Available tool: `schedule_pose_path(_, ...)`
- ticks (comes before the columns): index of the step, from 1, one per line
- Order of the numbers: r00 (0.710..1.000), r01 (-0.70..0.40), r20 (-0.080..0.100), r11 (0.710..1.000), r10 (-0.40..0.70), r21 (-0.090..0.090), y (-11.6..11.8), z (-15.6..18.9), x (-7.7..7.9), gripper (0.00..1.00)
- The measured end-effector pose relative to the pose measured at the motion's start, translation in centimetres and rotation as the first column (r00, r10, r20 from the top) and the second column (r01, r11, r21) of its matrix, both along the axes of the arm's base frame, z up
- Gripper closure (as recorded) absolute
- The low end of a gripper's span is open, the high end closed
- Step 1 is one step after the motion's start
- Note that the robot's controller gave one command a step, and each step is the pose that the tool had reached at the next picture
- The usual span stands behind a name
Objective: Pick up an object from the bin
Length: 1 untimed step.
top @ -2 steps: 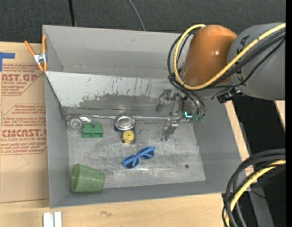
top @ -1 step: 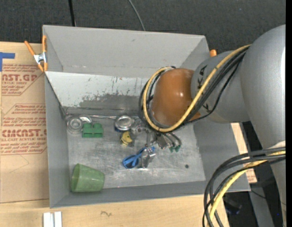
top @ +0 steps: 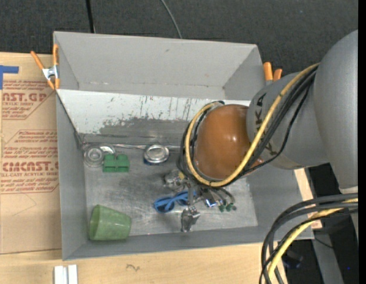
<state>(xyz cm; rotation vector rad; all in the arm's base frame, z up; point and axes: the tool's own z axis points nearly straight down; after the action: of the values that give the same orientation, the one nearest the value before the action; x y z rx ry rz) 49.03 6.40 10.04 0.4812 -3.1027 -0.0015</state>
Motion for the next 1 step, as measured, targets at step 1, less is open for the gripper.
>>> schedule_pose_path(1, 0.999, 0.034, 0.001, 0.999, -0.034, -0.001, -2.08, 0.08, 0.18, 0.00)
